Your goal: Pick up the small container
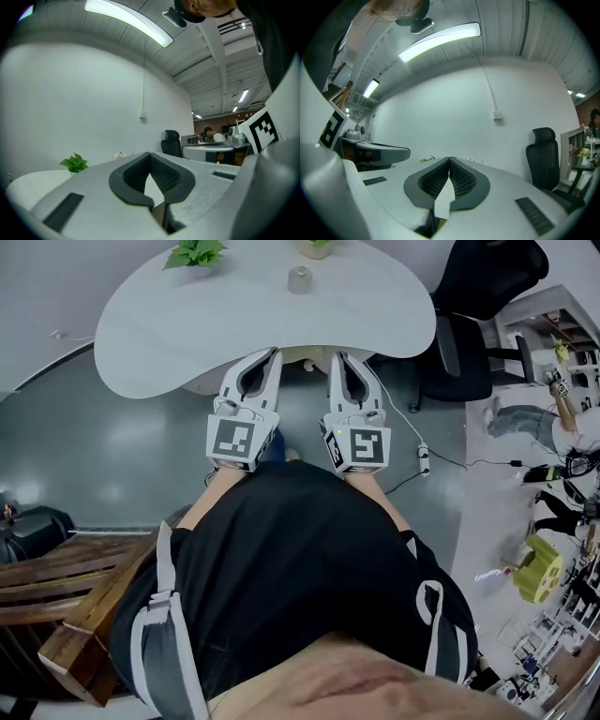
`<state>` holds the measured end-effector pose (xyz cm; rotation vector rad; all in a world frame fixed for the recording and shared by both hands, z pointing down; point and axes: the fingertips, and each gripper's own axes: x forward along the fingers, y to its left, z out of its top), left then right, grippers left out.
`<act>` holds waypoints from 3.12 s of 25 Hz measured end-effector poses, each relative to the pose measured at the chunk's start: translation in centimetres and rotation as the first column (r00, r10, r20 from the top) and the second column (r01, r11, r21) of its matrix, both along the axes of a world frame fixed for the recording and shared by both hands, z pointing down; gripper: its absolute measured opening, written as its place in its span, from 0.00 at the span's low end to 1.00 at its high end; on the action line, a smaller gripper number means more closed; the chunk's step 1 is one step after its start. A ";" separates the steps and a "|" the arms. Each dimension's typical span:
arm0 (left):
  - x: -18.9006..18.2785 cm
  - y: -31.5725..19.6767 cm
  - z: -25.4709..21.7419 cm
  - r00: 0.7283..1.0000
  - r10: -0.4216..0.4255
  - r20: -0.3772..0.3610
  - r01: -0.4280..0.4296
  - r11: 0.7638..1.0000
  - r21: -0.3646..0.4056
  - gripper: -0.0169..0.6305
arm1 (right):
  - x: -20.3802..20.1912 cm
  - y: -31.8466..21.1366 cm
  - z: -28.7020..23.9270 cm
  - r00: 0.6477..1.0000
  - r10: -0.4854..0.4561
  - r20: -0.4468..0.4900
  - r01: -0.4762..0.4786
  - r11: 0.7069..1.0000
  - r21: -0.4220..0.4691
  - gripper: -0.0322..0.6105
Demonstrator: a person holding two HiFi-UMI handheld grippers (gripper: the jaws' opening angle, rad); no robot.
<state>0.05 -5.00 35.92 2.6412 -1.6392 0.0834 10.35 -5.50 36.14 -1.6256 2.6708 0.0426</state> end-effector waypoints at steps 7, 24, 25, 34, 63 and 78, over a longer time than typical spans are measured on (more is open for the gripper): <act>-0.6 -5.3 0.8 0.999 0.032 0.004 -0.032 0.999 -0.016 0.04 | -1.6 -4.9 0.2 1.000 -0.028 -0.012 0.028 0.999 0.034 0.09; -4.2 -17.3 2.5 0.995 0.101 0.011 -0.100 0.994 -0.054 0.04 | -6.3 -16.5 4.3 0.999 0.000 -0.037 -0.001 0.999 -0.038 0.33; -4.2 -17.7 2.7 0.994 0.110 0.012 -0.110 0.992 -0.056 0.04 | -6.3 -16.9 4.7 0.999 0.008 -0.034 -0.010 0.999 -0.046 0.35; -4.0 -20.4 3.9 0.985 0.174 0.005 -0.173 0.981 -0.085 0.04 | -5.9 -20.0 6.9 0.997 0.068 -0.036 -0.071 0.992 -0.101 0.40; -1.6 -26.4 10.7 0.992 0.123 0.006 -0.117 0.957 -0.266 0.04 | -5.7 -27.7 19.7 0.989 -0.094 -0.111 0.054 0.948 -0.315 0.49; -2.0 -27.9 13.4 0.995 0.100 0.023 -0.087 0.941 -0.328 0.04 | -7.5 -30.9 25.2 0.983 -0.126 -0.134 0.059 0.907 -0.418 0.54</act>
